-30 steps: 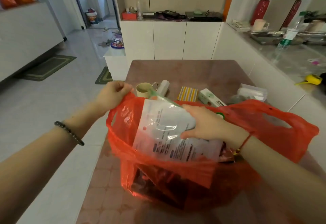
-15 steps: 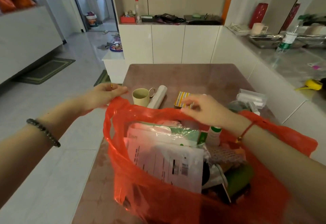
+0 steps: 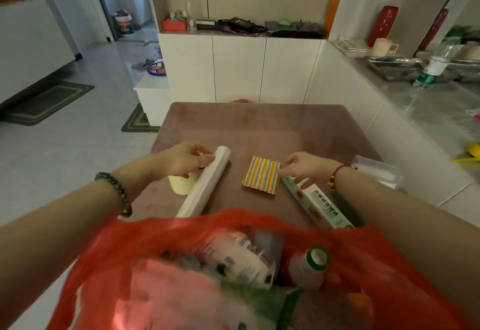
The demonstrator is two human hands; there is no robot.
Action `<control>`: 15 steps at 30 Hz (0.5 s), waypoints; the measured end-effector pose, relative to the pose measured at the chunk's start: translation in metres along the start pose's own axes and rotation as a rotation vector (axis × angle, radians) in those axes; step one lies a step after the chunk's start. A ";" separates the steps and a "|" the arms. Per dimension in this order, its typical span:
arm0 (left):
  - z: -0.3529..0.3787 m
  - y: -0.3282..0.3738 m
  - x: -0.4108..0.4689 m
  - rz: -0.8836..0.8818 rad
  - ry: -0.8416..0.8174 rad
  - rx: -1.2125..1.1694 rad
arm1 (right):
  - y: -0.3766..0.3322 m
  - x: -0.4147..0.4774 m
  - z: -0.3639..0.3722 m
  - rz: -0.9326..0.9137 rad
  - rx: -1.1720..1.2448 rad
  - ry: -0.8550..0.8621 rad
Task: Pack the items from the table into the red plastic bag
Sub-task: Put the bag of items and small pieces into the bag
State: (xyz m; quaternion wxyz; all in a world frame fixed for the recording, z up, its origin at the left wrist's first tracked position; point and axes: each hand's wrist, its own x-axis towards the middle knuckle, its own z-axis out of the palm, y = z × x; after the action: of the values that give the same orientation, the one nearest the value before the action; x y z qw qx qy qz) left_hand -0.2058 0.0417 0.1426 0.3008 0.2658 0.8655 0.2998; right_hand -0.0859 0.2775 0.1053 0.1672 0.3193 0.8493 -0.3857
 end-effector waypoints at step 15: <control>0.023 -0.012 0.035 -0.061 -0.169 -0.107 | 0.009 0.123 0.064 0.168 -0.050 0.125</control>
State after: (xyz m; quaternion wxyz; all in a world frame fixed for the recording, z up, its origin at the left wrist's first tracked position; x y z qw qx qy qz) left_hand -0.2170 0.0639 0.1071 0.3957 0.2473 0.8273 0.3128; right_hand -0.1683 0.2838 -0.0061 0.1537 0.4086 0.8376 -0.3284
